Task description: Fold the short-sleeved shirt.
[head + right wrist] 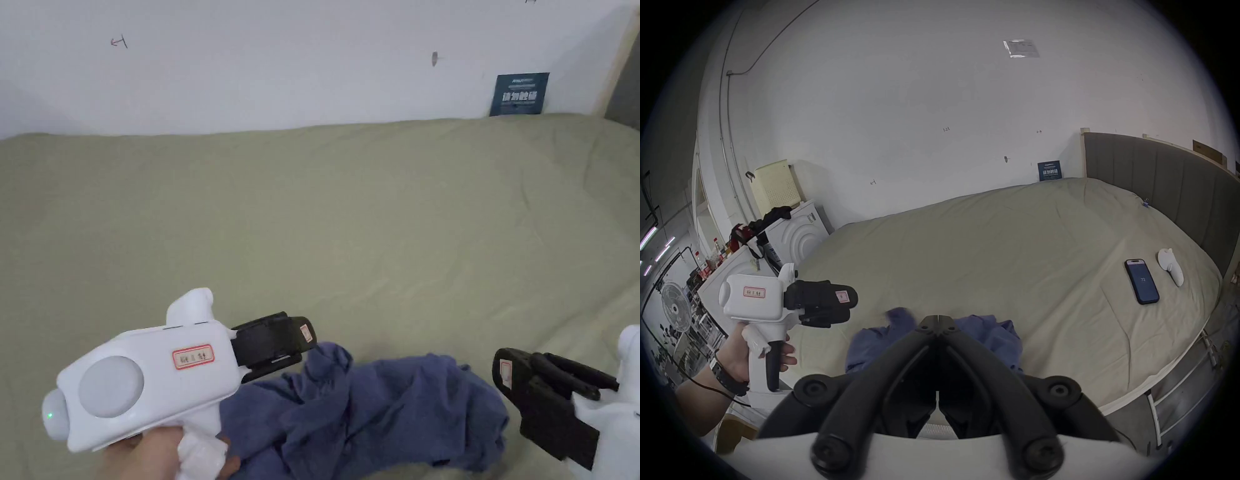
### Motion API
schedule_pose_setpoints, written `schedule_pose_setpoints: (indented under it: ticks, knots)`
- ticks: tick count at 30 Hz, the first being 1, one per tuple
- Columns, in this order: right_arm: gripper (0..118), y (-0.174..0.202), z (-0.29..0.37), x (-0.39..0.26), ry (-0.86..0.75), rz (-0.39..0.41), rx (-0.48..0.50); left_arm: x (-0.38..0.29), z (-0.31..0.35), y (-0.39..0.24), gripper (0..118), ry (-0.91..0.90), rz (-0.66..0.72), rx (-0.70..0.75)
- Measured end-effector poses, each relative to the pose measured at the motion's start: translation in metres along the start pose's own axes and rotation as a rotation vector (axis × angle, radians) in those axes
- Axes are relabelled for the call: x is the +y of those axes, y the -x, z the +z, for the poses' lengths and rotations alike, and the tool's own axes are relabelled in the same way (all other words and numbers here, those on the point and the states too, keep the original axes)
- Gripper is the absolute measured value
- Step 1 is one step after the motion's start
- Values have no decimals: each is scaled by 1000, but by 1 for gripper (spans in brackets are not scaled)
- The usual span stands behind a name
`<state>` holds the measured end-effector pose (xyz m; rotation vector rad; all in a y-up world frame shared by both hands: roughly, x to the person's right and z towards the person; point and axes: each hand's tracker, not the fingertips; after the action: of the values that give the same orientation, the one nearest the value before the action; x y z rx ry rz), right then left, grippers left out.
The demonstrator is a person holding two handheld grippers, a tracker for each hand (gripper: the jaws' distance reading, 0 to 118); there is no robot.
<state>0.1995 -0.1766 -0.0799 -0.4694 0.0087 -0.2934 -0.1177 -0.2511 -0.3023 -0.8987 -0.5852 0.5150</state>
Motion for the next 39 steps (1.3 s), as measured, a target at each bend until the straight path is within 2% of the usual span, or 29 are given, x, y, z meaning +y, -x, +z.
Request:
schedule_pose_setpoints:
  ticks: [1,3,6,8,13,16,20,23,25,30,32,33,34,36,37,38,39]
  knots:
    - [1,-3,0,-1,-3,-3,-4,0,3,5,81,-16,-2,-14]
    - [1,-7,-1,-1,-4,-18,-6,-1,9,5,0,-16,-3,-29]
    - [1,-8,-3,-1,-8,-26,-2,-9,11,20,0,-17,-92,-17]
    - [1,-6,-3,-1,-9,-21,5,-18,5,24,0,-16,-153,94]
    - [1,2,2,-2,-19,3,32,-44,-31,42,0,14,-81,70]
    - [1,3,6,-1,-24,13,33,-59,-58,34,0,49,-88,-9]
    - [1,3,13,1,-31,22,21,-81,-102,11,0,108,-186,34]
    - [1,4,19,2,-42,25,13,-96,-121,15,0,125,-119,-6]
    - [1,4,21,4,-46,26,10,-104,-115,13,0,87,-110,-17]
    - [1,9,14,5,-51,28,21,-115,-99,-9,0,128,-177,-33]
    - [1,13,9,4,-44,27,31,-110,-93,-2,0,131,-161,-42]
    - [1,15,7,3,-39,30,39,-103,-86,-2,1,130,-125,-62]
    - [1,17,5,2,-34,34,44,-94,-74,-1,12,98,-110,-76]
    - [1,21,2,2,-30,39,51,-71,-50,9,69,43,-119,-117]
    - [1,22,0,3,-28,39,58,-58,-36,15,92,46,-133,-122]
    - [1,24,-2,3,-27,39,67,-47,-24,21,109,48,-144,-117]
    - [1,26,-4,4,-27,39,79,-38,-10,30,110,52,-161,-104]
